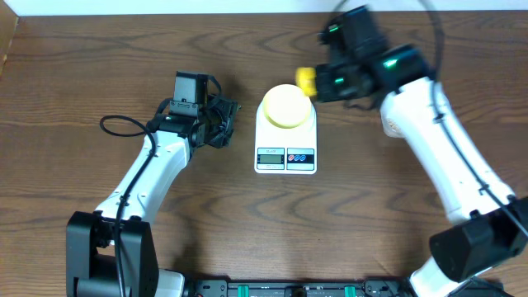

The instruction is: Scoop item into bowl and weigh 50g on scale

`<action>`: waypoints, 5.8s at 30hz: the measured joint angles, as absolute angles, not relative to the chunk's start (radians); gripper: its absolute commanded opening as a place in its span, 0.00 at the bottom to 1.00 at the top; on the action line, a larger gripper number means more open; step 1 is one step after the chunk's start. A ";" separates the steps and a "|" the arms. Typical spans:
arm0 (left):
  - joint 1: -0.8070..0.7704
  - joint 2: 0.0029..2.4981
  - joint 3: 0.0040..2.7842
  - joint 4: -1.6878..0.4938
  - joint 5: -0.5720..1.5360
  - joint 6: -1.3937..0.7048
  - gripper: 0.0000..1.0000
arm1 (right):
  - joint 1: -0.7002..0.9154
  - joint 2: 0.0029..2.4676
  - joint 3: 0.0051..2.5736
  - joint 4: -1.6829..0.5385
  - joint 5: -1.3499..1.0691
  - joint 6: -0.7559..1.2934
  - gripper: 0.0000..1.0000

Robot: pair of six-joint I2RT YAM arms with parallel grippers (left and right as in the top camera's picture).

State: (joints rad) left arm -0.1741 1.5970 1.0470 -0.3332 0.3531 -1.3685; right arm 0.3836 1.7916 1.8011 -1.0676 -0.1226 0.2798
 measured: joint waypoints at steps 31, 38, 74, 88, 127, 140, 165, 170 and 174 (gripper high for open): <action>-0.174 1.597 1.047 -0.333 0.353 -1.369 0.57 | -0.074 1.975 1.853 -1.443 0.029 0.034 0.01; -0.174 1.597 1.047 -0.333 0.353 -1.369 0.57 | -0.075 2.022 1.854 -1.433 -0.018 -0.014 0.01; -0.174 1.597 1.047 -0.333 0.353 -1.369 0.74 | -0.136 2.051 1.856 -1.142 0.000 -0.038 0.99; -0.174 1.597 1.047 -0.332 0.353 -1.369 0.89 | -0.136 2.051 1.856 -1.142 0.001 -0.038 0.99; -0.471 1.522 1.047 -0.188 0.267 -0.312 0.08 | -0.136 2.051 1.856 -1.141 0.004 -0.038 0.99; -0.687 1.525 1.047 -0.340 0.047 -0.179 0.38 | -0.136 2.051 1.856 -1.140 0.005 -0.038 0.99; -0.691 1.578 1.056 -0.254 0.159 -0.094 0.98 | -0.136 2.051 1.856 -1.140 0.008 -0.038 0.99; -0.691 1.676 1.059 -0.183 0.146 -0.155 0.98 | -0.136 2.051 1.856 -1.140 0.008 -0.038 0.99; -0.691 1.750 1.059 -0.155 0.124 -0.207 0.98 | -0.136 2.051 1.856 -1.140 0.008 -0.038 0.99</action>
